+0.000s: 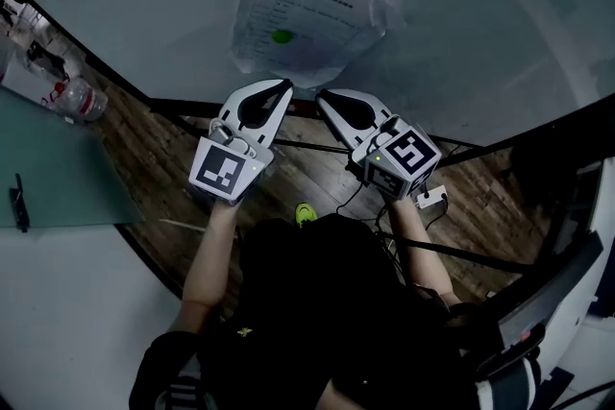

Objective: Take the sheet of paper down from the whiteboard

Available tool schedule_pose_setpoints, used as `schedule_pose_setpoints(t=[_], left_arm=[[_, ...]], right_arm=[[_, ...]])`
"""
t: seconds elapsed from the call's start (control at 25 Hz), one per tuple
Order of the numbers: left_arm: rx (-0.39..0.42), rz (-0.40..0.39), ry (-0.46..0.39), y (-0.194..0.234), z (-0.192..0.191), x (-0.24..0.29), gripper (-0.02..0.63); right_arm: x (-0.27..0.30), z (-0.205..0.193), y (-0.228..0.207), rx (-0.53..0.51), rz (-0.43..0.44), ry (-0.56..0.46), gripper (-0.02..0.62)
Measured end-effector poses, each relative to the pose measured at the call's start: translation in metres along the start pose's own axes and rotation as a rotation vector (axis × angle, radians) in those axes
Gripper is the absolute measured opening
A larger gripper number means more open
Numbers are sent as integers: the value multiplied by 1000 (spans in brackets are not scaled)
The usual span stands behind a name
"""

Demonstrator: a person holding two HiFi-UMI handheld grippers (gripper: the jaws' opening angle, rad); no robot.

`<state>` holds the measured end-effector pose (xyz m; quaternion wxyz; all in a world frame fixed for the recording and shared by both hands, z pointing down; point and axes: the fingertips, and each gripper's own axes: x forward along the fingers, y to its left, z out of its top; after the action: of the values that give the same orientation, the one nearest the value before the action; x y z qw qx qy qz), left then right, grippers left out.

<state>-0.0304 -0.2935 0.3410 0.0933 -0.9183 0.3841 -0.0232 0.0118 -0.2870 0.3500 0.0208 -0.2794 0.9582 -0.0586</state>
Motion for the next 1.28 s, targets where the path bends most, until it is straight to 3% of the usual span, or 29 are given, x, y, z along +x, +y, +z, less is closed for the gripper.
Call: schedule_pose_setpoints(t=[0.44, 0.68, 1.28], left_arm=[[46, 60, 19, 16, 0, 6, 48], [135, 102, 40, 29, 1, 15, 115], [253, 183, 56, 52, 2, 38, 181]], right_arm=[[11, -4, -9, -8, 30, 30, 23], [12, -3, -18, -14, 0, 28, 26], [17, -1, -32, -31, -46, 42, 59]])
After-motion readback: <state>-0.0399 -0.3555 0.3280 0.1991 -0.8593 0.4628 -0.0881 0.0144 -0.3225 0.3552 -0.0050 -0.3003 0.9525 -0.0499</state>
